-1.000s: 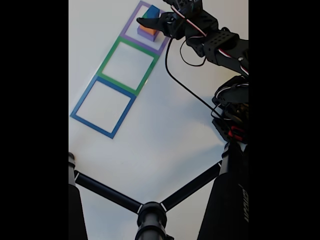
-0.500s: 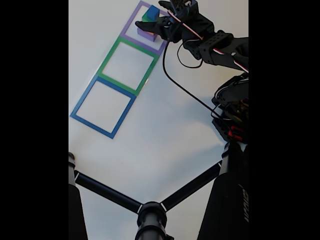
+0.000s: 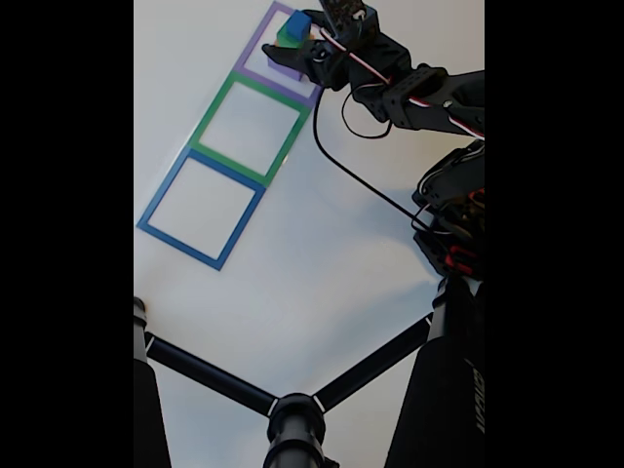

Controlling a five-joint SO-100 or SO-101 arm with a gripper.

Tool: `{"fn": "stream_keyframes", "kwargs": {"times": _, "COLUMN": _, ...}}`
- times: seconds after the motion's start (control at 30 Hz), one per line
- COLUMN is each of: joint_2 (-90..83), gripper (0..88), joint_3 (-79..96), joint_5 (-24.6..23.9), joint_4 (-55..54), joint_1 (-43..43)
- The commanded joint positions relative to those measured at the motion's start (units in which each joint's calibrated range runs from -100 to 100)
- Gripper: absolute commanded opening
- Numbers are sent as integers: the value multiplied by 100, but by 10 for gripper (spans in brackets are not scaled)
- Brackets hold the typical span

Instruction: Tower of hanoi

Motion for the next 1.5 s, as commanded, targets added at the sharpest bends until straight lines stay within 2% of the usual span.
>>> {"fn": "stream_keyframes", "kwargs": {"times": 0.0, "joint_2": -40, "gripper": 196, "joint_3": 18, "joint_5": 54, "joint_4": -170, "joint_1": -79}}
{"fn": "stream_keyframes", "kwargs": {"times": 0.33, "joint_2": -80, "gripper": 93, "joint_3": 18, "joint_5": 54, "joint_4": -170, "joint_1": -127}}
{"fn": "stream_keyframes", "kwargs": {"times": 0.93, "joint_2": -565, "gripper": 42, "joint_3": 27, "joint_5": 54, "joint_4": 114, "joint_1": -261}}
{"fn": "stream_keyframes", "kwargs": {"times": 1.1, "joint_2": -1760, "gripper": 40, "joint_3": -437, "joint_5": 54, "joint_4": 2008, "joint_1": -424}}
{"fn": "stream_keyframes", "kwargs": {"times": 1.3, "joint_2": -2931, "gripper": 35, "joint_3": -2219, "joint_5": 54, "joint_4": 5612, "joint_1": -654}}
{"fn": "stream_keyframes", "kwargs": {"times": 1.47, "joint_2": -3100, "gripper": 32, "joint_3": -4182, "joint_5": 54, "joint_4": 8219, "joint_1": -875}}
